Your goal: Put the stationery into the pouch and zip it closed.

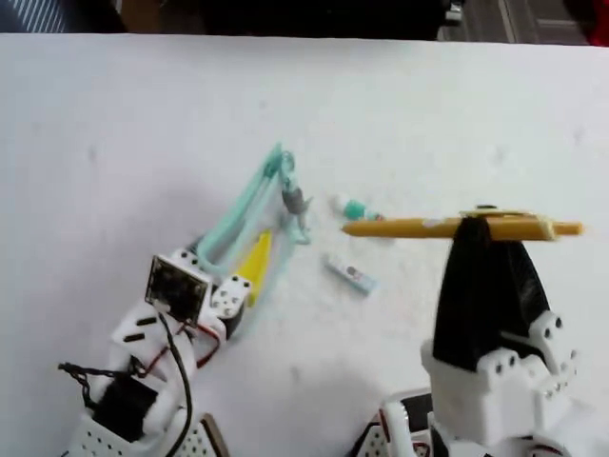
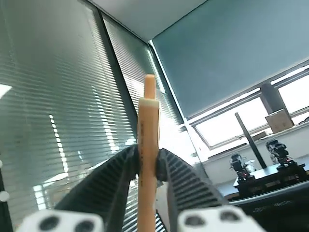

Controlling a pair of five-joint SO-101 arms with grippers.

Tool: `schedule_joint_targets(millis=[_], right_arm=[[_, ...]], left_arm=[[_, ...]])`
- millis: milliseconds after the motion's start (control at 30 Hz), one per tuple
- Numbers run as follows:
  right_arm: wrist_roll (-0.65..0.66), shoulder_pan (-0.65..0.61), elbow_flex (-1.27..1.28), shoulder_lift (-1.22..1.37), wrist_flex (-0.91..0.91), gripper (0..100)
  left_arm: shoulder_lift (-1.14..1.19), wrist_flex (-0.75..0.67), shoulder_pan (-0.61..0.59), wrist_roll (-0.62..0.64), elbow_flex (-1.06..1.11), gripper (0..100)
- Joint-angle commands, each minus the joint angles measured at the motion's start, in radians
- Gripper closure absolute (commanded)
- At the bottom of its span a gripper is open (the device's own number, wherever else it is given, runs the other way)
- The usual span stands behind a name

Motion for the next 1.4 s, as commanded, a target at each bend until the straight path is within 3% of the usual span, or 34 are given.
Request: schedule_joint_targets(millis=[0, 267, 467, 667, 967, 1267, 1367], right_arm=[[-0.114, -0.001, -0.051, 0.012, -0.022, 98.1], [-0.276, -0.001, -0.054, 0.016, -0.027, 98.1], [-0.33, -0.008, -0.091, 0.162, -0.15, 98.1], [-0.431, -0.01, -0.255, 0.364, -0.019, 98.1], [-0.356, -0.228, -0.269, 0.55, 0.051, 98.1], [-0.336, -0.28, -0.269, 0.661, 0.157, 98.1], [-0.27, -0.282, -0.269, 0.699, 0.156, 98.1]], left_arm=[[0.004, 0.005, 0.016, -0.005, 0.008, 87], [0.004, 0.006, 0.016, -0.005, 0.008, 87], [0.004, 0.009, 0.018, -0.005, 0.008, 87], [0.004, 0.009, 0.018, -0.005, 0.008, 87], [0.004, 0.078, 0.008, 0.0, -0.034, 80], [0.004, 0.109, -0.025, 0.002, -0.068, 80], [0.004, 0.109, -0.022, 0.0, -0.066, 80]])
